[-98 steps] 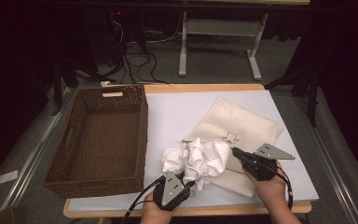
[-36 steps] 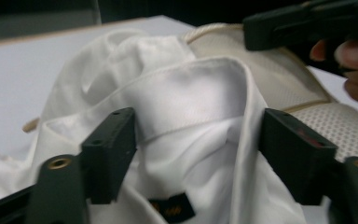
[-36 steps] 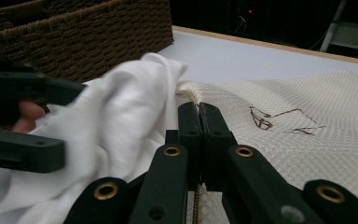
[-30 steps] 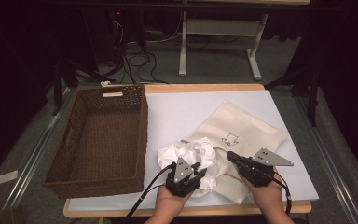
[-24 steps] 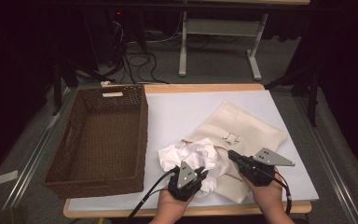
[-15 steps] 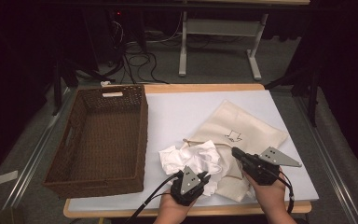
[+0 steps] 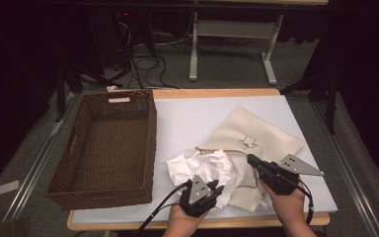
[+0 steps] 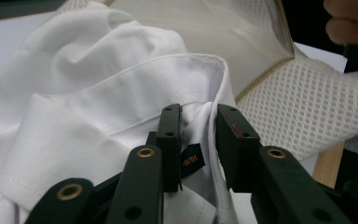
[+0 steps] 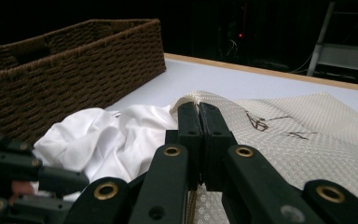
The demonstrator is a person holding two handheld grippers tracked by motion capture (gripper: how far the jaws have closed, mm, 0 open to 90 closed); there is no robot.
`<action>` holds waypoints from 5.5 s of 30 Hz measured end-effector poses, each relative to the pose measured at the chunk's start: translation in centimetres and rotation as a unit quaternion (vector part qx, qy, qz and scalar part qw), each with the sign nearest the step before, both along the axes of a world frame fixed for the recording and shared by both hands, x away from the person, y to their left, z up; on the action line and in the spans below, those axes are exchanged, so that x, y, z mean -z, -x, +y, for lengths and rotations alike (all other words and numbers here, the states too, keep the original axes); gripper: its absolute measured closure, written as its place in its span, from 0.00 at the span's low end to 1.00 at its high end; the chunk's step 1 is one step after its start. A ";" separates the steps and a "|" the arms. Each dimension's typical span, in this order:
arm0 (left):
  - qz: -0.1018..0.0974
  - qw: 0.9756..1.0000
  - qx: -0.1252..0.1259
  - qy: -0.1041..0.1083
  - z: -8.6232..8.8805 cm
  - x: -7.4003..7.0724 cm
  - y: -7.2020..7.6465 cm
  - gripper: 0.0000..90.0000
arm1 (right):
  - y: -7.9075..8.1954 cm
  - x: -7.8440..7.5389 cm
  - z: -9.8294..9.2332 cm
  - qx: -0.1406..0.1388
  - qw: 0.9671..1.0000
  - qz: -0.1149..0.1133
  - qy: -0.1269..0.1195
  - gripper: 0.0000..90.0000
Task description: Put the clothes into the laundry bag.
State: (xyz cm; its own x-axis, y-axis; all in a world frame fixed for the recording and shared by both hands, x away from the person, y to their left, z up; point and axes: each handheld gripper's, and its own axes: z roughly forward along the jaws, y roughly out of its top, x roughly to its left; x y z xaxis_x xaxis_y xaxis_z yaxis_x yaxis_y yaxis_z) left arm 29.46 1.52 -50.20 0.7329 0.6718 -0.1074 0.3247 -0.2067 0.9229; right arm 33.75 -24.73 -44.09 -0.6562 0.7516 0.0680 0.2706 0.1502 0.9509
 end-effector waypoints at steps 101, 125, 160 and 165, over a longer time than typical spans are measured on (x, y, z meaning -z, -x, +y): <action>0.020 0.999 -0.016 0.035 -0.2 -2.2 -2.3 0.84 | 0.5 0.0 0.9 -0.004 1.000 -0.010 -0.010 0.99; -0.017 0.999 -0.024 0.036 -3.2 -2.3 -4.2 0.48 | 0.8 0.2 0.7 -0.009 1.000 -0.013 -0.009 0.99; 0.082 0.995 -0.035 -0.039 0.3 1.5 -4.0 0.89 | 0.5 0.6 1.1 -0.016 1.000 -0.001 0.000 0.99; 0.052 0.997 -0.051 -0.008 1.8 -0.1 -3.3 0.91 | 0.1 0.6 1.8 -0.025 1.000 -0.002 0.004 1.00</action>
State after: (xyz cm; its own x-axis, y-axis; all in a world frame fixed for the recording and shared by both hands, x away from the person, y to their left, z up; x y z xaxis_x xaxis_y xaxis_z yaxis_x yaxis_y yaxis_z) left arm 32.76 3.30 -50.09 0.6460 0.7445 -0.1687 0.4394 -0.1820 0.8797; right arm 33.60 -22.95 -44.65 -0.6936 0.7179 0.0600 0.2592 0.1710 0.9506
